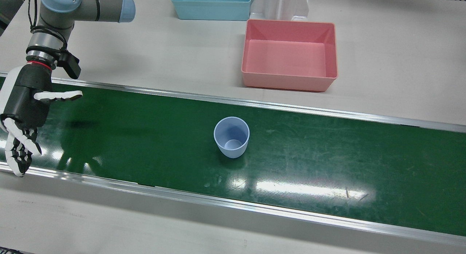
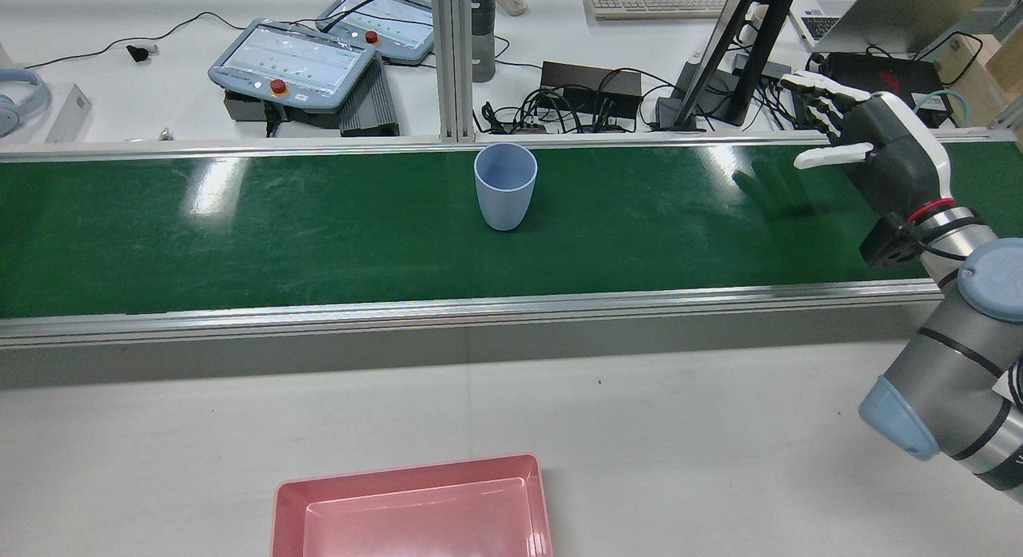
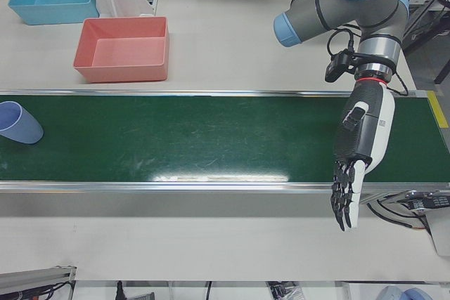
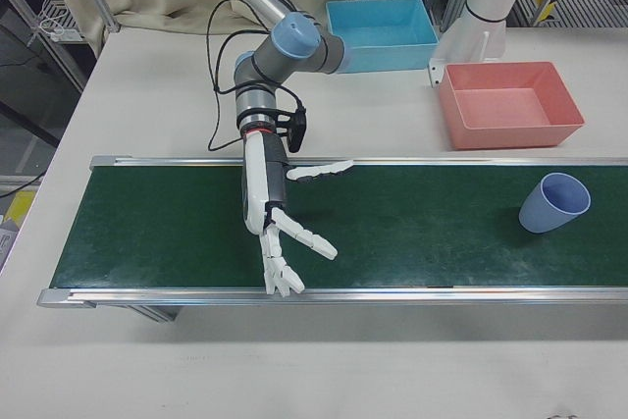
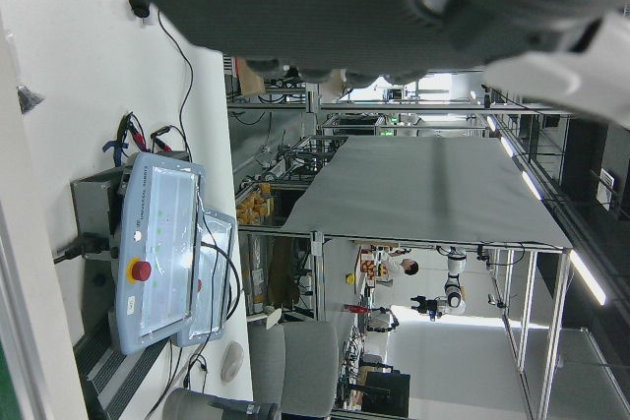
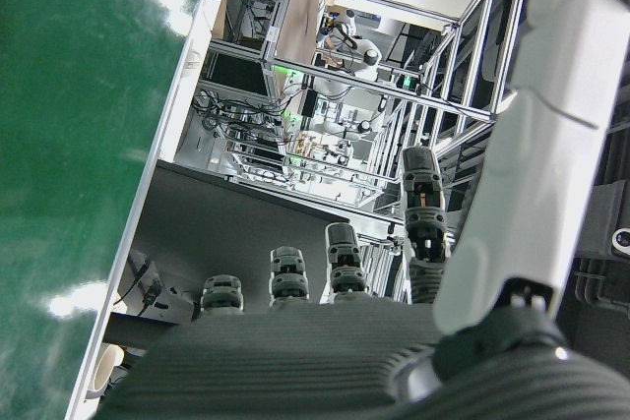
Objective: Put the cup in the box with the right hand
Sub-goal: 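Move the open right hand along the belt toward the approaching blue cup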
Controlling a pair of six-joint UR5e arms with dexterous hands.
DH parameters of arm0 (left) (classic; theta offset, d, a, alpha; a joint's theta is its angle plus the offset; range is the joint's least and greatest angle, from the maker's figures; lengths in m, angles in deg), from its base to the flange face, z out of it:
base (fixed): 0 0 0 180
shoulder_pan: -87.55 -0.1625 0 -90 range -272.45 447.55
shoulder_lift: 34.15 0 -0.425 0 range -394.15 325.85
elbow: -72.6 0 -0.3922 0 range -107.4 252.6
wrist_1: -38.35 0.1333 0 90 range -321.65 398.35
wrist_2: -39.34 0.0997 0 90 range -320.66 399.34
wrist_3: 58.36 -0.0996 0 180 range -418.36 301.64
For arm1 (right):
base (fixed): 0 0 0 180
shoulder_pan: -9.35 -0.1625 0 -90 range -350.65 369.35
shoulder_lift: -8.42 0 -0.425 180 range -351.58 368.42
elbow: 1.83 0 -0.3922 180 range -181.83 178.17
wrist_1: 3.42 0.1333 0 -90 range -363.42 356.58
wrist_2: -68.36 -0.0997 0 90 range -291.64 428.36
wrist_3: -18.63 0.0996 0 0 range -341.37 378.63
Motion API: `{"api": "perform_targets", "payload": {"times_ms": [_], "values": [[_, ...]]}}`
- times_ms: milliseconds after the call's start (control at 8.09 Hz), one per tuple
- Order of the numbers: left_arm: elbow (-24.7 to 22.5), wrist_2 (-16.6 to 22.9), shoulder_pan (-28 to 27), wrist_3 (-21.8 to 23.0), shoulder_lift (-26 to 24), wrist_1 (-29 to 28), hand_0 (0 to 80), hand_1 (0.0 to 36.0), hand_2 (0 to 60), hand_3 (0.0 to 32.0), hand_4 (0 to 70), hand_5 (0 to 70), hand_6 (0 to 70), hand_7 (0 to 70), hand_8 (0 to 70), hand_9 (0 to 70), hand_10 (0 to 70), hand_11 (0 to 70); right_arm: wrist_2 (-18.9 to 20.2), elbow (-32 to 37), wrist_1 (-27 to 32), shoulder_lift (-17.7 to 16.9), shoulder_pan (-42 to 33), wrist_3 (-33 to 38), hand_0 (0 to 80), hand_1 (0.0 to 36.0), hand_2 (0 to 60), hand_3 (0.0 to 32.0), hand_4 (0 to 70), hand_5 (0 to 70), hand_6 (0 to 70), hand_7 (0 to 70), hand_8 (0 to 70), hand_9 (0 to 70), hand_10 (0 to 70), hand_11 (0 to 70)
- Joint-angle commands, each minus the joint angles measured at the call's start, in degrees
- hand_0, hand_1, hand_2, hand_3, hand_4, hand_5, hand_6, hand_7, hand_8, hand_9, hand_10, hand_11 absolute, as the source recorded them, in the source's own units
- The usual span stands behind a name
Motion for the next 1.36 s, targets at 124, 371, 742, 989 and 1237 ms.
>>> {"api": "perform_targets", "payload": {"times_ms": [124, 371, 742, 989, 1237], "values": [[0.00, 0.00, 0.00, 0.00, 0.00, 0.00, 0.0, 0.0, 0.0, 0.0, 0.0, 0.0, 0.0, 0.0, 0.0, 0.0, 0.0, 0.0, -0.09, -0.23, -0.09, 0.00, 0.20, 0.00, 58.9, 8.0, 0.0, 0.0, 21.8, 5.4, 6.5, 21.1, 5.1, 11.6, 2.2, 4.9], [0.00, 0.00, 0.00, 0.00, 0.00, 0.00, 0.0, 0.0, 0.0, 0.0, 0.0, 0.0, 0.0, 0.0, 0.0, 0.0, 0.0, 0.0, -0.09, -0.32, -0.09, 0.00, 0.29, 0.00, 58.2, 8.9, 0.0, 0.0, 20.7, 5.4, 6.6, 21.6, 5.1, 11.7, 2.1, 4.8], [0.00, 0.00, 0.00, 0.00, 0.00, 0.00, 0.0, 0.0, 0.0, 0.0, 0.0, 0.0, 0.0, 0.0, 0.0, 0.0, 0.0, 0.0, -0.09, -0.32, -0.09, 0.00, 0.64, 0.00, 59.8, 7.1, 0.0, 0.0, 22.9, 5.4, 6.5, 21.3, 5.1, 11.6, 2.1, 4.8], [0.00, 0.00, -0.09, 0.00, 0.00, 0.00, 0.0, 0.0, 0.0, 0.0, 0.0, 0.0, 0.0, 0.0, 0.0, 0.0, 0.0, 0.0, -0.18, -0.32, -0.09, 0.00, 0.73, 0.00, 59.8, 7.1, 0.0, 0.0, 22.9, 5.5, 6.5, 21.2, 5.1, 11.6, 2.1, 4.8], [0.09, 0.00, 0.00, 0.00, 0.00, 0.00, 0.0, 0.0, 0.0, 0.0, 0.0, 0.0, 0.0, 0.0, 0.0, 0.0, 0.0, 0.0, -0.18, -0.23, -0.09, 0.00, 0.82, 0.00, 58.4, 8.8, 0.0, 0.0, 20.7, 5.4, 6.5, 21.2, 5.1, 11.6, 2.1, 4.8]]}}
